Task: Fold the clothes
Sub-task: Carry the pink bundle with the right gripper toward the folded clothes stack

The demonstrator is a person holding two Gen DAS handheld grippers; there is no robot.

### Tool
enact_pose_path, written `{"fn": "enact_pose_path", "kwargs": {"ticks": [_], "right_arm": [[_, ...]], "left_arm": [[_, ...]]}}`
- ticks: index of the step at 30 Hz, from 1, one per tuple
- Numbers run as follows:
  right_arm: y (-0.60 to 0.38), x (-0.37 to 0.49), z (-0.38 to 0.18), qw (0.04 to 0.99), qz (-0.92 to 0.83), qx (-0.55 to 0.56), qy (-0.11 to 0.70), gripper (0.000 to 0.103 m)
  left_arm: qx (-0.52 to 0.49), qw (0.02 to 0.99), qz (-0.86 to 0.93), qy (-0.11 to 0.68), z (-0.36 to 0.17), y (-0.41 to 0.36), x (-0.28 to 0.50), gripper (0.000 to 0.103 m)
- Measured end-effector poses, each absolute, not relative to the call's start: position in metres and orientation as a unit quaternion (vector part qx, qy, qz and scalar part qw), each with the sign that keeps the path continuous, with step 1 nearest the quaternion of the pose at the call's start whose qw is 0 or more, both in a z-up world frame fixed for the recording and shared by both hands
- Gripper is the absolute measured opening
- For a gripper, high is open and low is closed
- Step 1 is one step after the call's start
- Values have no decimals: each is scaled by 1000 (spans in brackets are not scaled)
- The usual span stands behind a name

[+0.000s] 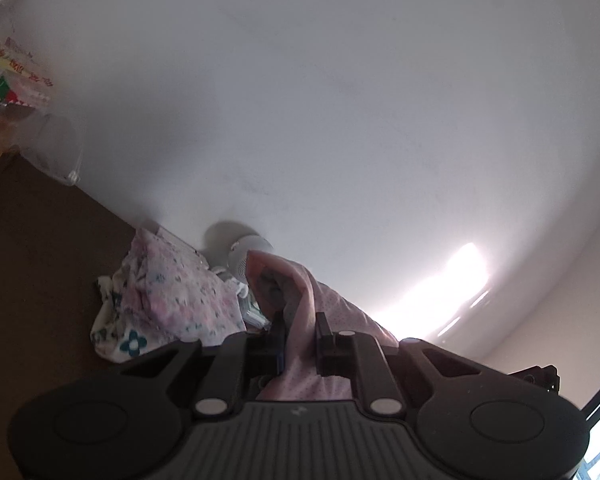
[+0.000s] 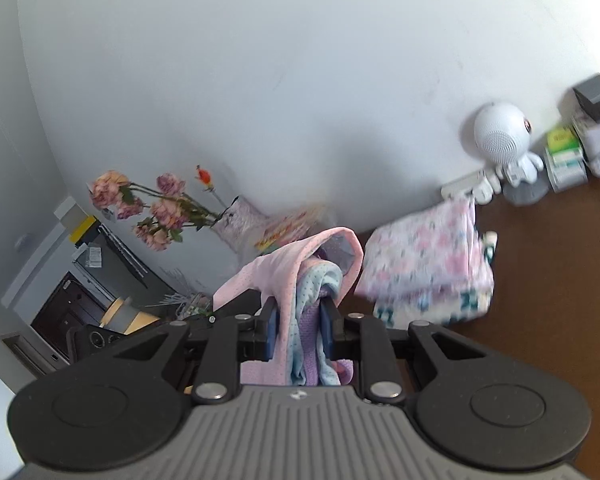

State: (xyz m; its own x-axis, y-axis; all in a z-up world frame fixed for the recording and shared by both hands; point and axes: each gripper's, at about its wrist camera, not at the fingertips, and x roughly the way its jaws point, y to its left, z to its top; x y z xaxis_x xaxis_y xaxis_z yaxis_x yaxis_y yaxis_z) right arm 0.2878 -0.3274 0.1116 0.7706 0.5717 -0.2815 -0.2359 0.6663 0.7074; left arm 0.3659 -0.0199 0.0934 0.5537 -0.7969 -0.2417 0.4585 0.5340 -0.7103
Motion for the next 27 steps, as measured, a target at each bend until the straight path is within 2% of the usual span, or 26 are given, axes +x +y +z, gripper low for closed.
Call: {"fn": "enact_pose_path", "kwargs": {"ticks": [10,19,27], "right_arm": [[-336,400,95,901,179,269,291,20],[-331,424,68,908,148,230,319,20],[-306,435,66,923,117,161,329,20]], "left_arm": [[-220,873,-310,304,84,-74,447,11],[-165,893,-268,322,72,-98,461,11],[-120,907,-237,327,66,-111,464,11]]}}
